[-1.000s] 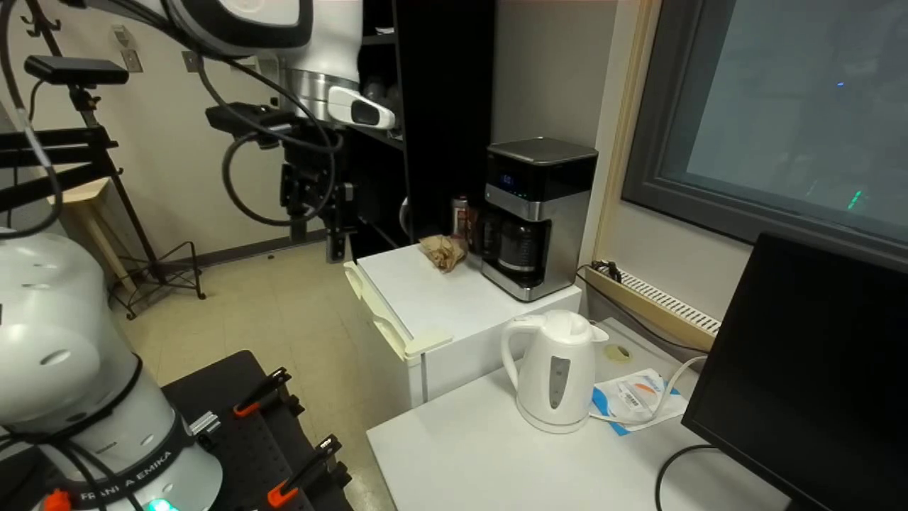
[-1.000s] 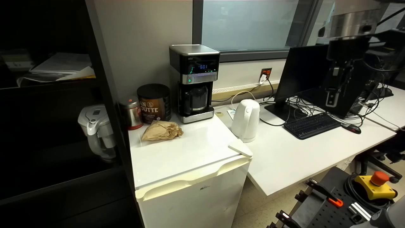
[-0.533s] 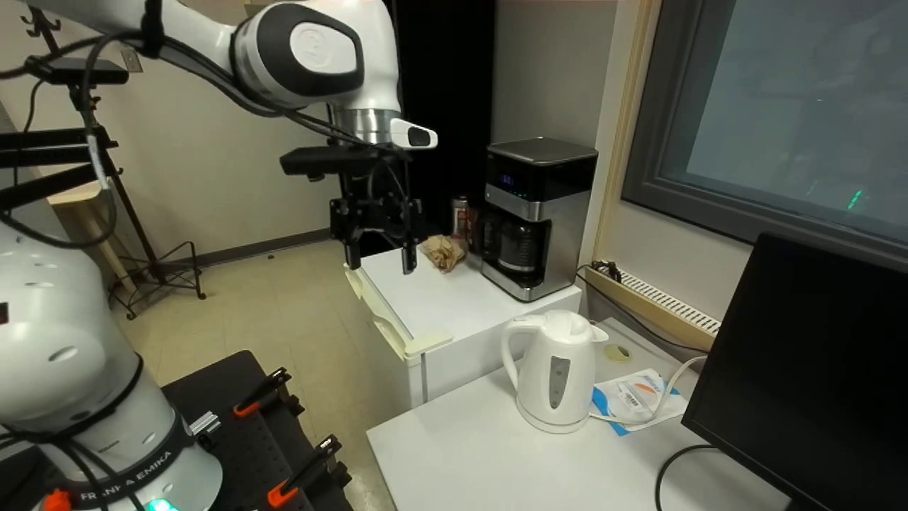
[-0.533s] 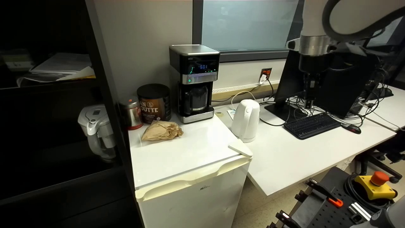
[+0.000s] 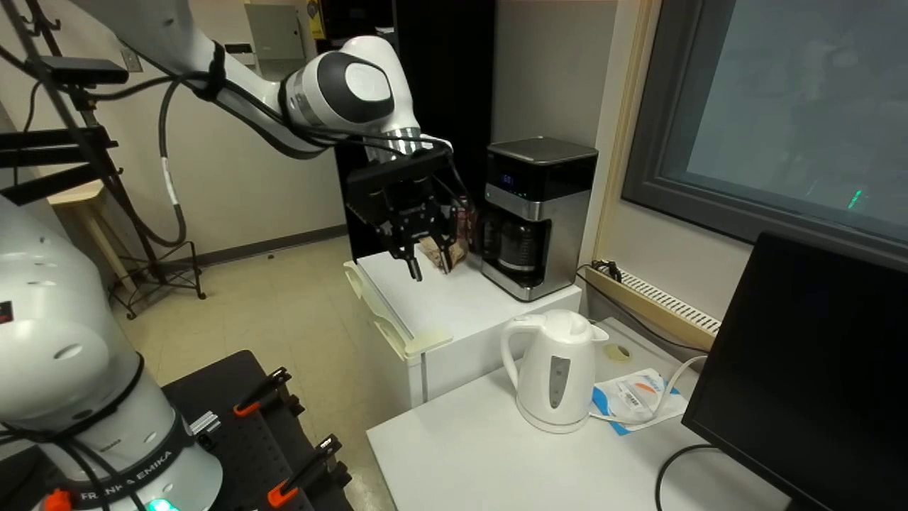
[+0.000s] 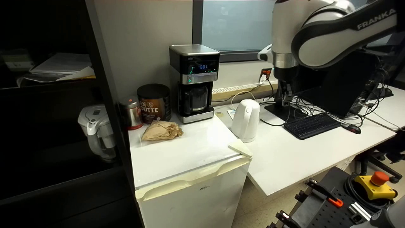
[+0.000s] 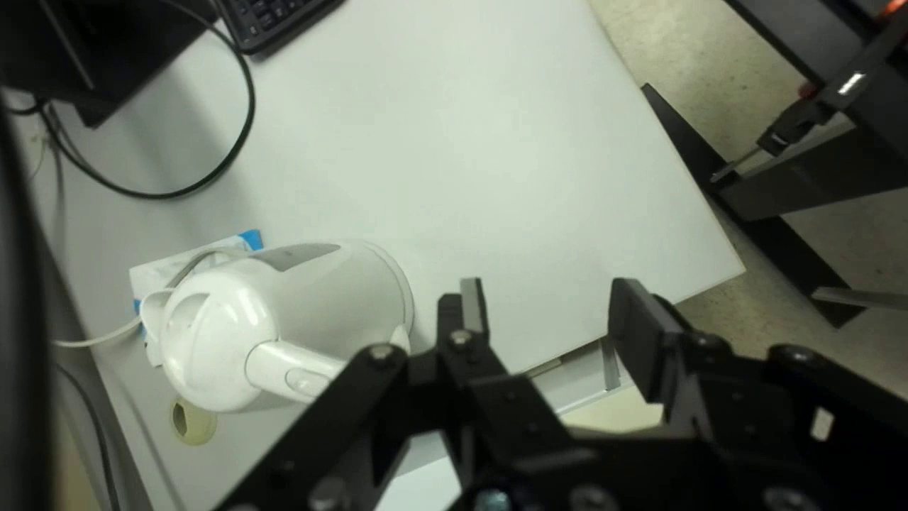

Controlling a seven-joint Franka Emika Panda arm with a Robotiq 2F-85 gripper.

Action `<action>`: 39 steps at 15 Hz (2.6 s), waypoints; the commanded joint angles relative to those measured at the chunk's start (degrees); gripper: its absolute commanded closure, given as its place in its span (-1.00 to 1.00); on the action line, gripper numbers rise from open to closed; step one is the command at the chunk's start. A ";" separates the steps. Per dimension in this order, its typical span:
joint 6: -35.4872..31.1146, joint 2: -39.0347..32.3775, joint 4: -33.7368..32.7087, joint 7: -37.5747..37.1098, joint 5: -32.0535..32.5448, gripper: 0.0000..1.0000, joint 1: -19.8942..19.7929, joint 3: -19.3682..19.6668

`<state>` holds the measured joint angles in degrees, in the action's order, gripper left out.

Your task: Press a button on the coffee machine

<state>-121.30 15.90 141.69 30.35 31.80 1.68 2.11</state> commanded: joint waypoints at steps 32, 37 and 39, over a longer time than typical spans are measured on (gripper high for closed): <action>-50.82 -35.59 -31.99 -58.51 91.57 0.99 -0.77 -6.48; -49.63 -37.82 -34.84 -61.12 95.62 0.99 -0.93 -7.88; -48.81 -38.14 -35.52 -62.28 97.34 0.99 -0.95 -8.30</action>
<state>-170.40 -20.67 108.89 -29.22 125.63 1.42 -4.91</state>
